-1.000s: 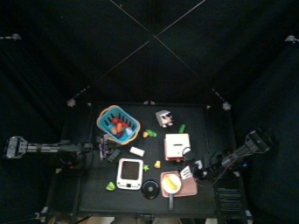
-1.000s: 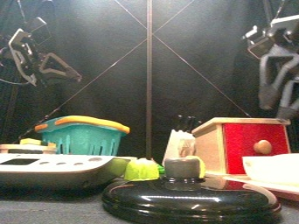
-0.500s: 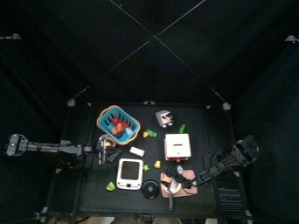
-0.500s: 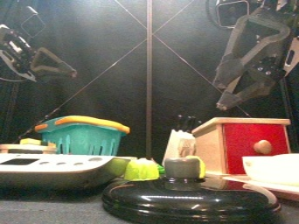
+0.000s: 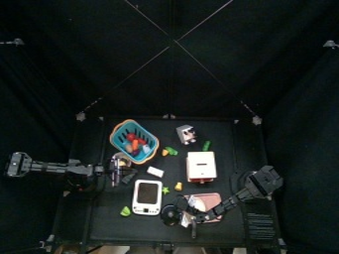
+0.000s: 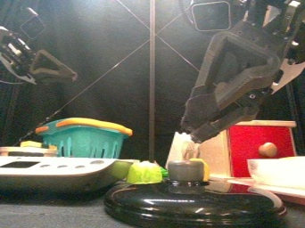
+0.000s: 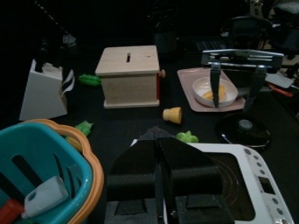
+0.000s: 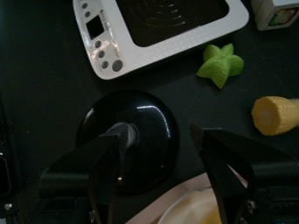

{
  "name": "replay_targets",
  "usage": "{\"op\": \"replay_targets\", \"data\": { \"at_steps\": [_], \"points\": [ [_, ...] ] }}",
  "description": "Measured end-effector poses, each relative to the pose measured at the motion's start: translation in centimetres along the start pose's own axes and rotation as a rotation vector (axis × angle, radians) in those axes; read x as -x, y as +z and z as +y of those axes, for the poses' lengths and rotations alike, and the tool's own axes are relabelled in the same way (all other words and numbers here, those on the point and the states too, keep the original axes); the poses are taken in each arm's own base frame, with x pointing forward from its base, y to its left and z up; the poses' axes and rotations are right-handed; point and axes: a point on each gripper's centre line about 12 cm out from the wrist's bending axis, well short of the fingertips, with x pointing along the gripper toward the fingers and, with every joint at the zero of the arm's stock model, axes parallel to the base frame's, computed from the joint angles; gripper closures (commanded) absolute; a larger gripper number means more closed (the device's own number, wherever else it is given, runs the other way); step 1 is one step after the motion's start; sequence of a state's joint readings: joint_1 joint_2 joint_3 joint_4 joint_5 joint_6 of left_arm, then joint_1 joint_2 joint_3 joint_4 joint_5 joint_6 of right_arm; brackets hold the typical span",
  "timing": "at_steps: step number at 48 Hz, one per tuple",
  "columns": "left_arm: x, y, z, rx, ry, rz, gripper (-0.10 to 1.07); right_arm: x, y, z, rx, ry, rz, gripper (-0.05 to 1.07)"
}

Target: Grab pot lid

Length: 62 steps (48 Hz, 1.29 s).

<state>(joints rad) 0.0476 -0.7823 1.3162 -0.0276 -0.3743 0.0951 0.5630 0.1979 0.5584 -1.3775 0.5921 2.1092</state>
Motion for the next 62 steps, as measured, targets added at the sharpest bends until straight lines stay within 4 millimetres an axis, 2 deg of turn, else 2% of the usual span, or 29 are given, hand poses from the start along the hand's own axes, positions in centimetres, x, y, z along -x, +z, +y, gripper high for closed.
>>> {"op": "replay_targets", "data": {
  "at_steps": [19,43,48,62],
  "points": [
    [0.0,-0.2,0.1,0.001,0.005,0.008,0.67,-1.7,-1.1,1.9,0.006,0.061,0.055,0.12],
    [0.1,-0.4,0.3,0.002,0.014,0.013,0.67,-2.8,-1.9,1.8,0.018,0.041,0.07,0.12],
    [0.1,-0.3,0.3,0.002,0.014,0.01,0.67,-3.0,-1.9,1.8,0.02,0.039,0.07,0.15],
    [0.1,-0.4,0.3,0.002,0.014,0.012,0.67,-3.1,-1.9,1.8,0.019,0.038,0.071,0.34]
  ]
}}
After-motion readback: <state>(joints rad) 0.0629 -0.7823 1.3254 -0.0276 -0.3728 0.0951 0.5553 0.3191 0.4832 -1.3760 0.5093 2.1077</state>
